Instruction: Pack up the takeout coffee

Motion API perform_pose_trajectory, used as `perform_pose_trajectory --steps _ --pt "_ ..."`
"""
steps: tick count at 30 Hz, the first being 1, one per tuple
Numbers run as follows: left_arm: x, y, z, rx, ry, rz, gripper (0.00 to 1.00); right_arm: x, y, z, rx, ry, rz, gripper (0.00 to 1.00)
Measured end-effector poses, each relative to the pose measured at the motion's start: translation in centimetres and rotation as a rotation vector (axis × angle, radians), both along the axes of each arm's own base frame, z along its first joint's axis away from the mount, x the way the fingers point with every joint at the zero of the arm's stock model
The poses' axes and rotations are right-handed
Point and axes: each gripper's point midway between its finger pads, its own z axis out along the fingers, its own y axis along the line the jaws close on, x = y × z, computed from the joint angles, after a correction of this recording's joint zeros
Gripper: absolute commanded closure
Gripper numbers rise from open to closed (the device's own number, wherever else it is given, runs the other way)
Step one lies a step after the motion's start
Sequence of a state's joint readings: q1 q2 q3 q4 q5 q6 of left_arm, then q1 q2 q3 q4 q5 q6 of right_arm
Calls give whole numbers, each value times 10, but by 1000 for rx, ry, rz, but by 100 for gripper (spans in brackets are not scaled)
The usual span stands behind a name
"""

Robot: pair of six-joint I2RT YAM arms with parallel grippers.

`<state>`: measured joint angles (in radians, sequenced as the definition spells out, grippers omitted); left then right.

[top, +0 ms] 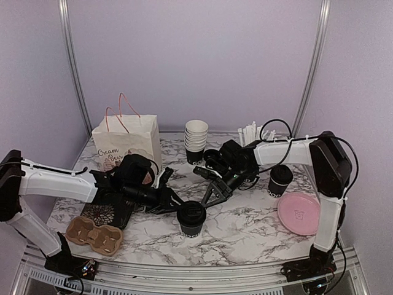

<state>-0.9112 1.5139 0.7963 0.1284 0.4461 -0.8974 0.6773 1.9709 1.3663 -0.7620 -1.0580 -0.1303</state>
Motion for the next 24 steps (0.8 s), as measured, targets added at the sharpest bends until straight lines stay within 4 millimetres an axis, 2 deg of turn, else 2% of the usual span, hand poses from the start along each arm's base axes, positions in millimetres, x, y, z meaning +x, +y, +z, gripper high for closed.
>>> perform_pose_trajectory --steps 9,16,19,24 --pt "-2 -1 -5 -79 -1 -23 78 0 1 -1 -7 16 -3 72" --pt "-1 -1 -5 -102 -2 -15 80 2 0 0 -41 -48 -6 77" --pt "0 -2 -4 -109 -1 1 73 6 0 3 -49 -77 -6 78" --pt "-2 -1 4 -81 -33 49 54 28 1 9 -34 -146 -7 75"
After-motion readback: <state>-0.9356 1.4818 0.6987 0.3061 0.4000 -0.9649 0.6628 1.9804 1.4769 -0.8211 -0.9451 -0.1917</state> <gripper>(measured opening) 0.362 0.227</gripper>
